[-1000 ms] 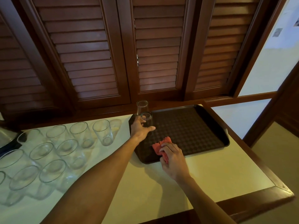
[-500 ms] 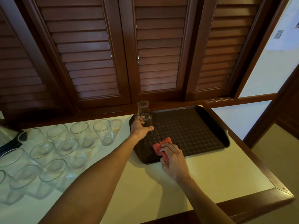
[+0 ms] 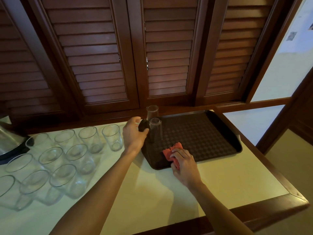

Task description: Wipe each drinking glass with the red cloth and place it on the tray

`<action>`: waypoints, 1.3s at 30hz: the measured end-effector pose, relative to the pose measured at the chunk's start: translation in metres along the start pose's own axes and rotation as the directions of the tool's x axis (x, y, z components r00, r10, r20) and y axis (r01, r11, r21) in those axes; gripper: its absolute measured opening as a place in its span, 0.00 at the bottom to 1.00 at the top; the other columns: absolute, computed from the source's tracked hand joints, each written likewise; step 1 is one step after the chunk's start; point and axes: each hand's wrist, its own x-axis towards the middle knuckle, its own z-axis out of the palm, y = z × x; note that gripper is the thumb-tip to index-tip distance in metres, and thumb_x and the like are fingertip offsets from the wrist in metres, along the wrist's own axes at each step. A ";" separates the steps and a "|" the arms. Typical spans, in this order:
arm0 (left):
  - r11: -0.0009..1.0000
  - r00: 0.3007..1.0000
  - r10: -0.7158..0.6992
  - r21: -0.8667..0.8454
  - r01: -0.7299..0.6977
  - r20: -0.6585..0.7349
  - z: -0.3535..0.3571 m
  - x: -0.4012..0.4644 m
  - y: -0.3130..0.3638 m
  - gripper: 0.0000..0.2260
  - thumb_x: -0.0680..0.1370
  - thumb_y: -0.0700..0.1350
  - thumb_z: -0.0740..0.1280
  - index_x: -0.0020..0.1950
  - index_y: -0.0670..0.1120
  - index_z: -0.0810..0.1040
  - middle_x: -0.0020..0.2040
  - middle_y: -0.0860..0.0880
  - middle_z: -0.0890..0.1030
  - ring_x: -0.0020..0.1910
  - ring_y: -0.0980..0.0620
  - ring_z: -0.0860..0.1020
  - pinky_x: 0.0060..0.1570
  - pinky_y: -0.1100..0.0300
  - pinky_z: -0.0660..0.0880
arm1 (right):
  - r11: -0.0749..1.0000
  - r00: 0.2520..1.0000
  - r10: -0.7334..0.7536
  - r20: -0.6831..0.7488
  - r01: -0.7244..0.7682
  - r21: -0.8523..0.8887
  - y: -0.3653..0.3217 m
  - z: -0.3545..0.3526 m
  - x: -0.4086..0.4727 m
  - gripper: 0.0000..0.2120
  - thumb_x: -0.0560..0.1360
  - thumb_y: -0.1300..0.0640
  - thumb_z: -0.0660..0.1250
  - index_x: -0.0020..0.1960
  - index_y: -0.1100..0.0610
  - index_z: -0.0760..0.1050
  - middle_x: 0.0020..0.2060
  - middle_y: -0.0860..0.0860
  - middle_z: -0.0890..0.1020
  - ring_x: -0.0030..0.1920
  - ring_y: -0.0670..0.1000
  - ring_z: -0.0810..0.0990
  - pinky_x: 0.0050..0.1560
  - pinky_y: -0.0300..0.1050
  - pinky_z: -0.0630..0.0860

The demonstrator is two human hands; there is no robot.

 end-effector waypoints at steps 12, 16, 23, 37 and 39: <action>0.894 0.986 -0.130 0.441 0.072 0.103 -0.083 0.023 -0.045 0.41 0.72 0.45 0.81 0.78 0.37 0.63 0.74 0.36 0.69 0.75 0.37 0.67 0.72 0.47 0.70 | 0.978 0.996 0.080 -0.032 -0.085 -0.188 -0.037 0.016 0.005 0.12 0.75 0.58 0.71 0.59 0.55 0.81 0.63 0.53 0.80 0.68 0.58 0.75 0.67 0.59 0.74; 0.824 0.983 -0.111 0.566 0.009 0.147 -0.084 0.031 -0.044 0.36 0.72 0.48 0.81 0.74 0.38 0.68 0.69 0.39 0.76 0.71 0.39 0.70 0.67 0.49 0.72 | 0.979 0.997 0.069 -0.039 -0.075 -0.190 -0.036 0.017 0.002 0.13 0.75 0.59 0.72 0.58 0.55 0.81 0.62 0.52 0.80 0.68 0.58 0.75 0.66 0.58 0.74; 0.793 0.973 -0.103 0.608 -0.045 0.207 -0.090 0.035 -0.038 0.26 0.69 0.43 0.83 0.63 0.40 0.79 0.61 0.41 0.81 0.66 0.43 0.75 0.58 0.54 0.77 | 0.987 0.995 0.084 -0.062 -0.092 -0.133 -0.043 0.009 0.003 0.12 0.76 0.62 0.70 0.58 0.54 0.80 0.60 0.51 0.82 0.65 0.56 0.78 0.65 0.58 0.75; 0.635 0.955 -0.054 -0.728 0.259 0.293 -0.176 -0.004 0.006 0.32 0.63 0.35 0.81 0.65 0.50 0.80 0.58 0.48 0.84 0.56 0.43 0.85 0.57 0.45 0.81 | 0.232 0.862 0.502 -0.079 -0.046 0.972 -0.215 -0.095 0.056 0.09 0.83 0.56 0.63 0.54 0.45 0.80 0.52 0.45 0.80 0.53 0.47 0.78 0.47 0.41 0.77; 0.499 0.954 -0.046 -0.820 0.279 0.297 -0.180 -0.018 0.009 0.31 0.65 0.38 0.78 0.67 0.48 0.78 0.61 0.48 0.85 0.59 0.43 0.85 0.58 0.47 0.79 | 0.240 0.892 0.432 -0.134 0.030 0.970 -0.233 -0.097 0.057 0.10 0.83 0.55 0.63 0.56 0.43 0.80 0.52 0.45 0.81 0.54 0.49 0.80 0.49 0.42 0.79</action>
